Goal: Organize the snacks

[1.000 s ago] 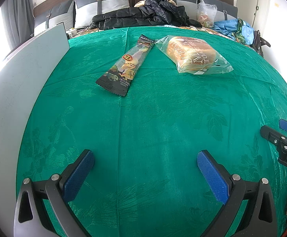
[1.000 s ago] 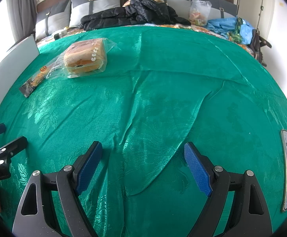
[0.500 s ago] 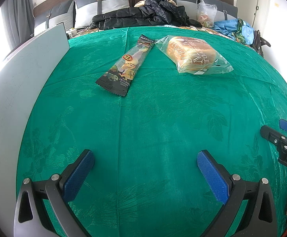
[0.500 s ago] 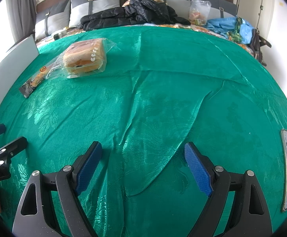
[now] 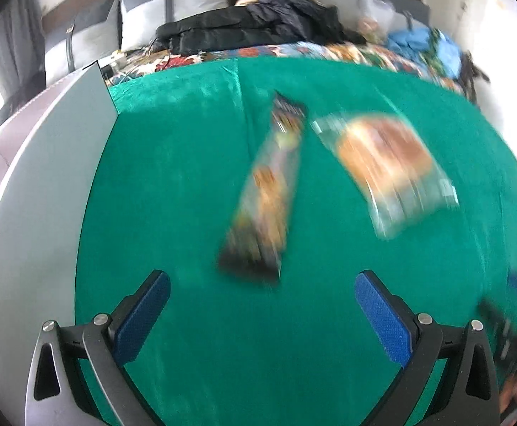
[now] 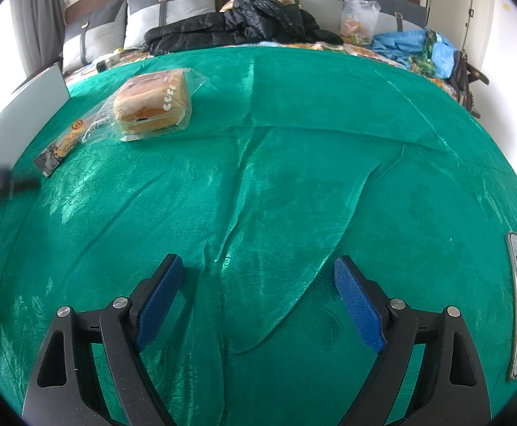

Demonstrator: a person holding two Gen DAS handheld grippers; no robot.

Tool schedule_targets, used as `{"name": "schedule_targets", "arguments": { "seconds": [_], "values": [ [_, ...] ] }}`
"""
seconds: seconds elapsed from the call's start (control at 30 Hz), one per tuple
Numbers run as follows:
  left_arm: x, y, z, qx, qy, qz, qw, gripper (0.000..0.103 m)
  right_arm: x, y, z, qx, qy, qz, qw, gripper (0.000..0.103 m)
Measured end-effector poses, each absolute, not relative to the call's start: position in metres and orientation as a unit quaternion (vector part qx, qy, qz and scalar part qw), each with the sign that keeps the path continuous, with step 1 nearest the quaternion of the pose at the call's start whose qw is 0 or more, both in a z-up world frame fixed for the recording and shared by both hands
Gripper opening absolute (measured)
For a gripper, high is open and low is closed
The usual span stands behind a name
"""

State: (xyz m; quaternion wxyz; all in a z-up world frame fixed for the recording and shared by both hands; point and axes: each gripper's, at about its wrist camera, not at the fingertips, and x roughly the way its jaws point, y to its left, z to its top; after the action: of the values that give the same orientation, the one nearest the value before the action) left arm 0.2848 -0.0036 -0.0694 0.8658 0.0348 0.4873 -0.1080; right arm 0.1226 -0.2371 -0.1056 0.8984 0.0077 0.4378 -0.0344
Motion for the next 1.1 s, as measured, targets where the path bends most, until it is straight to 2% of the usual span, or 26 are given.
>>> {"name": "schedule_targets", "arguments": {
  "seconds": [0.17,0.33,0.37,0.4,0.43,0.5,0.73,0.87,0.93,0.97,1.0,1.1],
  "values": [
    [0.345,-0.015,-0.087,0.048,0.527,-0.104,0.842,0.101,0.123,-0.237,-0.106,0.008,0.438,-0.035,0.898,0.090],
    [0.358,-0.026,-0.099,0.062,0.524,-0.106,0.843,0.079,0.123,-0.237,-0.106,0.008,0.438,-0.035,0.898,0.090],
    [0.356,-0.026,-0.097,0.060,0.517,-0.109,0.847,0.063,0.123,-0.237,-0.106,0.008,0.438,-0.035,0.898,0.090],
    [0.355,-0.025,-0.095,0.060,0.513,-0.112,0.849,0.042,0.123,-0.237,-0.106,0.008,0.438,-0.035,0.898,0.090],
    [0.353,-0.025,-0.093,0.059,0.512,-0.111,0.850,0.034,0.123,-0.237,-0.106,0.009,0.438,-0.035,0.898,0.091],
    [0.348,-0.019,-0.092,0.049,0.517,-0.109,0.848,0.027,0.124,-0.237,-0.107,0.008,0.439,-0.035,0.898,0.092],
    [0.280,0.005,-0.081,0.023,0.520,-0.093,0.849,0.024,0.124,-0.237,-0.107,0.009,0.440,-0.035,0.897,0.093],
    [0.241,0.008,-0.080,0.012,0.514,-0.090,0.853,0.026,0.124,-0.237,-0.107,0.009,0.440,-0.035,0.897,0.093],
    [0.230,0.005,-0.085,0.015,0.508,-0.086,0.857,0.049,0.125,-0.237,-0.107,0.009,0.440,-0.035,0.897,0.093],
    [0.228,0.004,-0.088,0.015,0.506,-0.084,0.858,0.079,0.125,-0.238,-0.107,0.009,0.440,-0.035,0.897,0.093],
    [0.226,0.003,-0.091,0.015,0.503,-0.076,0.861,0.094,0.125,-0.238,-0.107,0.009,0.440,-0.035,0.897,0.093],
    [0.226,0.001,-0.099,0.021,0.488,-0.057,0.871,0.094,0.125,-0.238,-0.107,0.009,0.440,-0.035,0.897,0.093]
  ]
}}
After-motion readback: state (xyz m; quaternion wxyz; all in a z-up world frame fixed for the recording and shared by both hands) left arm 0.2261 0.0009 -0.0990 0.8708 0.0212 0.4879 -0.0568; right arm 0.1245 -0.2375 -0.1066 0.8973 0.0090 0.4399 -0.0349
